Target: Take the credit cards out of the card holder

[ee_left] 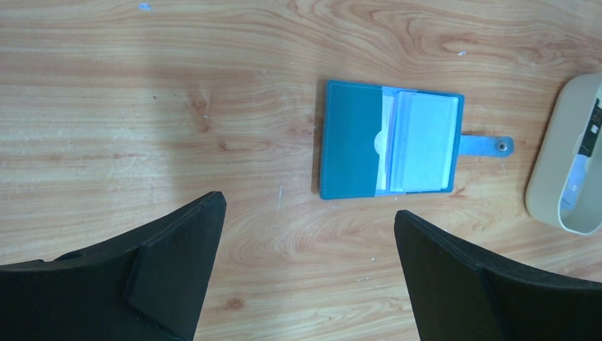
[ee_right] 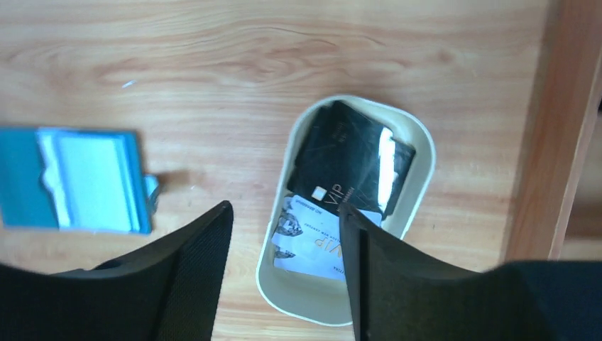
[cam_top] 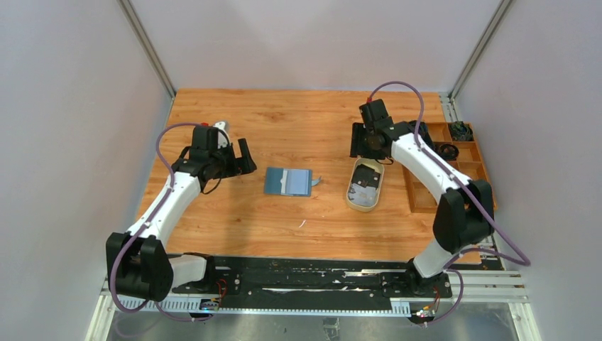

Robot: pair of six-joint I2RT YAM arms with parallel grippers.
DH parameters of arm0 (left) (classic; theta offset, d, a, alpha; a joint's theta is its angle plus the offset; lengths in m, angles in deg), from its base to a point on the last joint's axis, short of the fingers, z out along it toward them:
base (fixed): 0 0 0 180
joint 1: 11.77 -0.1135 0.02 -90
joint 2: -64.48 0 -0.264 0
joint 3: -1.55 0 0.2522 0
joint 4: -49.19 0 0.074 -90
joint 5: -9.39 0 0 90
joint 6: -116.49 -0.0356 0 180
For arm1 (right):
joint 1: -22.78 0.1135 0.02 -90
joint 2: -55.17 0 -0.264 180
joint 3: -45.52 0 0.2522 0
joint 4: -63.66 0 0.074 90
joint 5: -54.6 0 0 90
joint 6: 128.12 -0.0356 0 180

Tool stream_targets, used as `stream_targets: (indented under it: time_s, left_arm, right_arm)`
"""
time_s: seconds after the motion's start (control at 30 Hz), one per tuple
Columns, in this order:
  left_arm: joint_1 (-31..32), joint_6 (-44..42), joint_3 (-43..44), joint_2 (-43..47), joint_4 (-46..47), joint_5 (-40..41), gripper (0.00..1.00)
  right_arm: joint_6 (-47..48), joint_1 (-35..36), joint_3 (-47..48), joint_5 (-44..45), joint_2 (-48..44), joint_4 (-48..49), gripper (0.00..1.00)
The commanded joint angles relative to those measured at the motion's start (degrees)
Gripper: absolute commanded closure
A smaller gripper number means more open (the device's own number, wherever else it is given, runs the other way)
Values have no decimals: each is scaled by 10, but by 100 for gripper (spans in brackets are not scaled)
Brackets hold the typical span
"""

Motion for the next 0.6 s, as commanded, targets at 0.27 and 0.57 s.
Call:
stream_targets:
  time_s: [0.27,0.57]
  left_arm:
    - [-7,-44,-7,114,53,-8,0]
    - [-17,-33,-29,209,105,41,0]
  right_arm:
    - [125,34,-123,-179,-162,202,30]
    - [115,34,-140,-94,-212,204,25]
